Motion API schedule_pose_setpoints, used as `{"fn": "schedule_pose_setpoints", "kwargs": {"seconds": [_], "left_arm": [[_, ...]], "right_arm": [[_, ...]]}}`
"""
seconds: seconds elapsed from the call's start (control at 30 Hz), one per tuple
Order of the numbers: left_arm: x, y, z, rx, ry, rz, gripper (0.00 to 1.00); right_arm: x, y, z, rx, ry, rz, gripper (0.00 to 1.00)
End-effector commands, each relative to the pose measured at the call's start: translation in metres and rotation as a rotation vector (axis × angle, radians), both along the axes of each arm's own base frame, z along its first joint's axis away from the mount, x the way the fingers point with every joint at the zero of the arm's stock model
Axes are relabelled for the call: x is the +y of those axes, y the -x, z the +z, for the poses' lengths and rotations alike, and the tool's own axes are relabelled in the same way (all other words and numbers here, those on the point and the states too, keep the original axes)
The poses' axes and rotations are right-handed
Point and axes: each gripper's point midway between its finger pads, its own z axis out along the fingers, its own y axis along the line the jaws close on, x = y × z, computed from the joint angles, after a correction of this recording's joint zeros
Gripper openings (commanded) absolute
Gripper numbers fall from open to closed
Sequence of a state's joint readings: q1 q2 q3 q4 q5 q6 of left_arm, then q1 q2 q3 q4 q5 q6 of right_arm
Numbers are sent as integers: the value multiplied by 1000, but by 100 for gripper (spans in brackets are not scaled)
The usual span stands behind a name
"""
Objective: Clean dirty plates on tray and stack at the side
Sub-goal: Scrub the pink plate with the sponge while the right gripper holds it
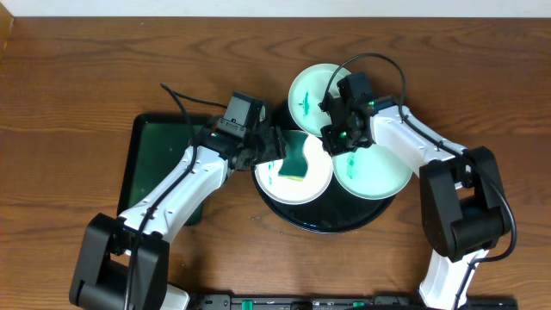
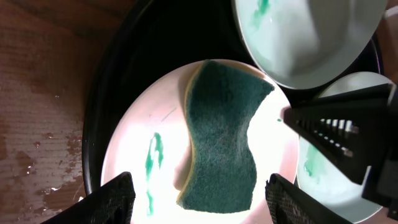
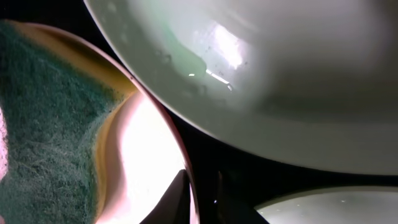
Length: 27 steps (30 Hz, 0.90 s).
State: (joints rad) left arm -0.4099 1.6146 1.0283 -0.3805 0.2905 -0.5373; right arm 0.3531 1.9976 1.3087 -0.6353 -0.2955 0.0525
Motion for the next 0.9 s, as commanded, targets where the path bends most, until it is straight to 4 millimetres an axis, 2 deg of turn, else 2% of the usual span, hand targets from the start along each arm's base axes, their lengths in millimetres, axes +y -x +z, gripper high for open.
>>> {"fn": "schedule_pose_setpoints", "kwargs": {"seconds": [0.0, 0.1, 0.2, 0.33, 0.57, 0.67, 0.77, 0.87], "left_arm": [[-3, 1, 1, -12, 3, -38, 69], [-4, 2, 1, -11, 3, -40, 69], [-10, 5, 1, -12, 3, -56, 69], [-22, 10, -2, -15, 0, -91, 69], [-32, 8, -37, -1, -76, -118, 69], [-36, 7, -52, 8, -86, -151, 62], [-37, 5, -59, 6, -88, -158, 62], [-42, 3, -58, -13, -83, -177, 61]], "right_arm": [[-1, 11, -17, 49, 22, -5, 10], [-1, 9, -17, 43, 18, -14, 8], [0, 9, -17, 46, 12, -11, 1], [2, 14, -20, 55, 15, -4, 1], [1, 15, -21, 66, 15, -26, 1], [1, 15, -21, 64, 14, -26, 1], [1, 14, -21, 60, 12, -26, 1], [2, 13, -21, 57, 11, -26, 1]]}}
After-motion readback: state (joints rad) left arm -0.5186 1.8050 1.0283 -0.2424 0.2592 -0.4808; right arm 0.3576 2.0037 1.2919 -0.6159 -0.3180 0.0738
